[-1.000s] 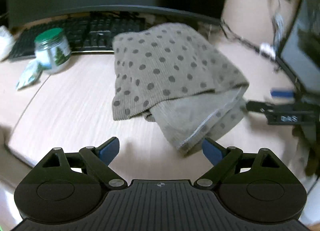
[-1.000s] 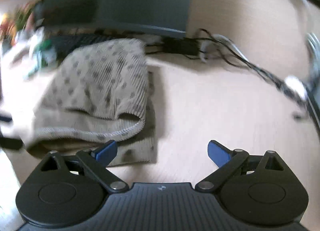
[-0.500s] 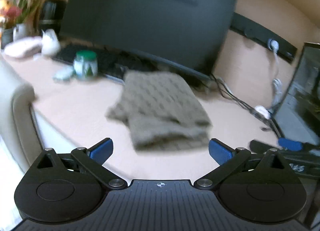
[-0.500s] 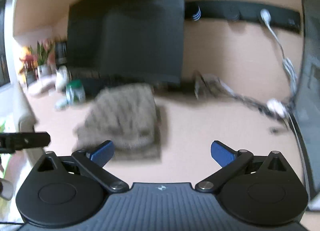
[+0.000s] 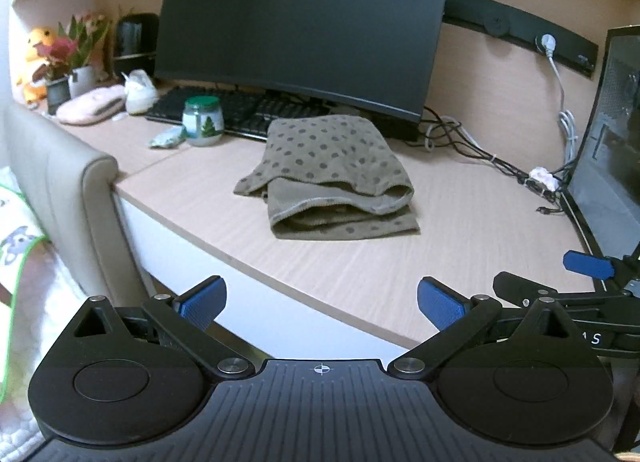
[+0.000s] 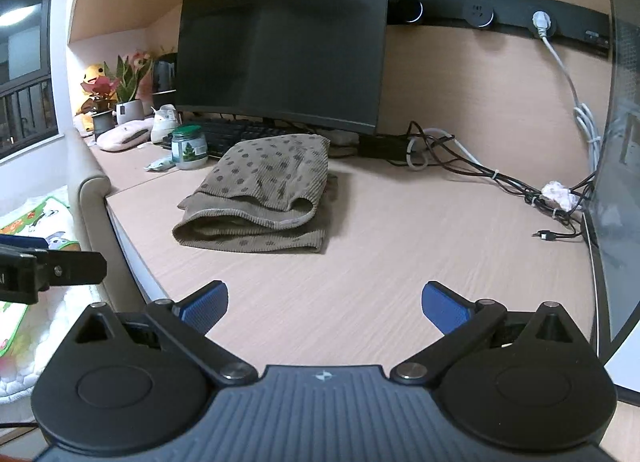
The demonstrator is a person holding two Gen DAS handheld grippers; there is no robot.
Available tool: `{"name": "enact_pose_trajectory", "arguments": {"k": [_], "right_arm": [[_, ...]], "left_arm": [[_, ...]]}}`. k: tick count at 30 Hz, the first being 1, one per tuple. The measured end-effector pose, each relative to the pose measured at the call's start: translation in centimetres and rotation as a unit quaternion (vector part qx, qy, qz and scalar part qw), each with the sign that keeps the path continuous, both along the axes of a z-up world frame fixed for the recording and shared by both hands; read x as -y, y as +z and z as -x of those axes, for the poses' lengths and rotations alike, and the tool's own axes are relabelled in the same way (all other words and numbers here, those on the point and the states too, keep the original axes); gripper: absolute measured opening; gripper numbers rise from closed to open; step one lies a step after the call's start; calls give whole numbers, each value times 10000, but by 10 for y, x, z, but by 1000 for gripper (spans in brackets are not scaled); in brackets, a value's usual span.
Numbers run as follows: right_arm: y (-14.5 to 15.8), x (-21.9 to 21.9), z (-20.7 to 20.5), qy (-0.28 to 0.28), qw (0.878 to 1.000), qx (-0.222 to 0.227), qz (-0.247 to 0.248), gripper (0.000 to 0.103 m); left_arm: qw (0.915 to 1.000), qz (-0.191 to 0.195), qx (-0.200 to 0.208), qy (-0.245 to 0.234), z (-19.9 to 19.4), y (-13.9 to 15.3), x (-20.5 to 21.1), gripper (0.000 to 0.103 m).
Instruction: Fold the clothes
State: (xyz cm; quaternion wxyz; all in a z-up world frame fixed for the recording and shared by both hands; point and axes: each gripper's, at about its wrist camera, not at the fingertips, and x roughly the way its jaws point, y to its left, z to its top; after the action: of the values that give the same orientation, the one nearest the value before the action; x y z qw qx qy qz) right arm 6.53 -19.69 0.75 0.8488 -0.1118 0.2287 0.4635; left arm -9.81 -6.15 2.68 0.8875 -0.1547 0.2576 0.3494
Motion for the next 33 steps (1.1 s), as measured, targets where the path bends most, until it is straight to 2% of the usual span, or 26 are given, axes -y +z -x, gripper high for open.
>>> {"name": "enact_pose_trajectory", "arguments": {"k": [13, 33], "right_arm": [[4, -4, 6, 80, 9998, -25, -174, 103], [1, -6, 6, 22, 9998, -104, -176, 103]], "left_arm": [[9998, -51, -149, 98, 3, 0, -1, 103], [9999, -54, -62, -97, 6, 0, -1, 103]]}}
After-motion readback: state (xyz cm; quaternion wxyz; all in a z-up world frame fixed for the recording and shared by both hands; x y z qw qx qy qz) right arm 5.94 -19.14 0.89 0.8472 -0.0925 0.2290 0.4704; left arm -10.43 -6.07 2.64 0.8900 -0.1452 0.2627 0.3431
